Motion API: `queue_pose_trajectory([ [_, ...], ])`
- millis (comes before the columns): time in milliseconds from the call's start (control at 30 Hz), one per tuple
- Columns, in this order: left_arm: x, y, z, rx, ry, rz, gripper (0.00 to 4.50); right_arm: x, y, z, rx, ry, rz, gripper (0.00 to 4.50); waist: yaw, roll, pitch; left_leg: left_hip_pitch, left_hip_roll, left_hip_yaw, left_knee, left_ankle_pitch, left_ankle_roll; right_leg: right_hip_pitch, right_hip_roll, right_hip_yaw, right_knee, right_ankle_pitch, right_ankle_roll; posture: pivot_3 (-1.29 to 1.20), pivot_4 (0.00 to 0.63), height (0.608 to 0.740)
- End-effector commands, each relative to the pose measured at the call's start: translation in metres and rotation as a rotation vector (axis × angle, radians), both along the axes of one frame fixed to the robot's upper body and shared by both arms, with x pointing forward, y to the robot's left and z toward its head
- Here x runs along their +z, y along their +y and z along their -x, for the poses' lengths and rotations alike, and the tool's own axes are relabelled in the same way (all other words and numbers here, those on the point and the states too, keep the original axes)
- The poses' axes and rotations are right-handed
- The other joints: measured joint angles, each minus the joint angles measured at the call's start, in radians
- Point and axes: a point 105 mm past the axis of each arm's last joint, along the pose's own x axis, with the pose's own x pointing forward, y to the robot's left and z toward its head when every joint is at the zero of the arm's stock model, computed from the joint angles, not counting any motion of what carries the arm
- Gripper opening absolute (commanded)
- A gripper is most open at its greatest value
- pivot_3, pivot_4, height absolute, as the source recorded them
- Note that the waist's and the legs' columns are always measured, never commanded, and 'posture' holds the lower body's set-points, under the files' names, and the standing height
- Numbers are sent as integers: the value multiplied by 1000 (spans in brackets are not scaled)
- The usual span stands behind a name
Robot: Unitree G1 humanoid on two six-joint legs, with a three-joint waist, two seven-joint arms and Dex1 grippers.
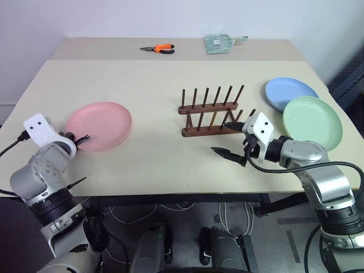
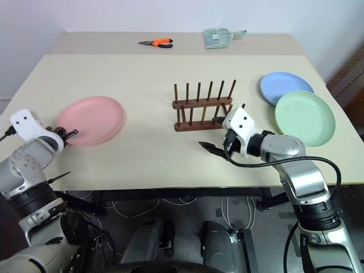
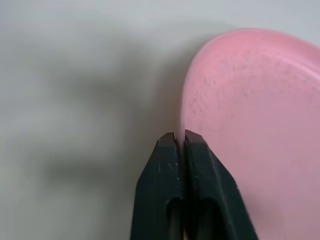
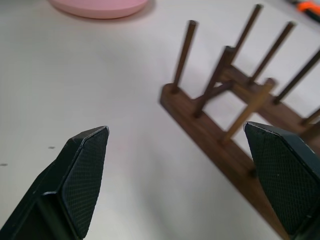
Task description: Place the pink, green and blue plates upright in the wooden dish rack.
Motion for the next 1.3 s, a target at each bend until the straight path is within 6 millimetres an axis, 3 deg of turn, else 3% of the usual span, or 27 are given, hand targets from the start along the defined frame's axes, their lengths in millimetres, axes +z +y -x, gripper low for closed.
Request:
queue_pose_trajectory([
  [33, 32, -19, -13, -94, -152, -89, 16, 26, 0, -6, 1, -86, -22, 4472, 0, 0, 0, 0, 0, 0, 0, 0, 0, 0, 0, 0, 0, 0, 0, 0, 150, 740],
  [167, 89, -53, -23, -227, -373, -210, 16, 52, 21, -3, 97, -212, 55, 4472, 0, 0, 0, 0, 0, 0, 0, 0, 0, -1, 0, 0, 0, 0, 0, 0, 150, 740],
  [333, 154, -124, -26, -431, -585, -298, 16, 82, 79, 1, 252, -508, 185, 4472, -2, -1, 1, -1, 0, 0, 0, 0, 0, -1, 0, 0, 0, 0, 0, 0, 150, 740],
  [433, 171, -156, -25, -497, -630, -288, 16, 86, 93, -16, 230, -630, 297, 4472, -4, 0, 1, -1, 0, 1, 0, 2, 2, -1, 1, 0, 0, 0, 0, 0, 150, 740],
  [600, 187, -188, -21, -562, -674, -234, 16, 89, 99, -42, 167, -764, 409, 4472, -6, -1, 1, 0, 0, 1, 0, 3, 2, -1, 2, 0, 0, 0, 0, 0, 150, 740],
  [667, 190, -198, -19, -587, -682, -226, 0, 92, 96, -50, 138, -807, 442, 3935, -6, -1, 1, -1, 0, 1, 0, 3, 2, -1, 2, 0, 0, 0, 0, 0, 150, 740],
  [733, 189, -201, -17, -591, -680, -207, 0, 93, 94, -53, 124, -828, 451, 3237, -7, -1, 1, -1, 0, 1, 0, 3, 2, -1, 2, 0, 0, 0, 0, 0, 150, 740],
  [933, 180, -196, -20, -568, -632, -180, 0, 95, 89, -52, 108, -893, 464, 106, -15, -1, 1, -1, 0, 1, -1, 3, 2, -1, 3, 0, 0, 0, 0, 0, 150, 740],
  [967, 180, -194, -20, -564, -632, -158, 0, 98, 88, -52, 99, -904, 458, 43, -16, -1, 1, -1, 0, 1, -1, 3, 2, -1, 3, 0, 0, 0, 0, 0, 150, 740],
  [1067, 195, -177, -21, -486, -722, 35, 986, 107, 77, -53, 50, -937, 453, 0, -16, -1, 1, -1, 0, 0, -1, 3, 2, 0, 2, 0, 0, 0, 0, 0, 150, 740],
  [1133, 206, -161, -20, -414, -780, 77, 1913, 114, 64, -54, 6, -930, 426, 0, -14, -2, 2, -1, 0, -1, 0, 3, 2, 0, 2, 0, 0, 0, 0, 0, 150, 740],
  [1200, 207, -138, -20, -347, -785, -64, 2848, 126, 43, -53, -58, -836, 288, 0, -21, -1, 2, -1, 0, 0, -1, 3, 1, 0, 2, 0, 0, 0, 0, 0, 150, 740],
  [1300, 178, -129, -25, -426, -669, -402, 2848, 143, 9, -44, -115, -589, -41, 0, -27, 0, 1, 0, 0, 1, -3, 4, 1, 0, 4, -1, 0, 0, 0, 0, 150, 740],
])
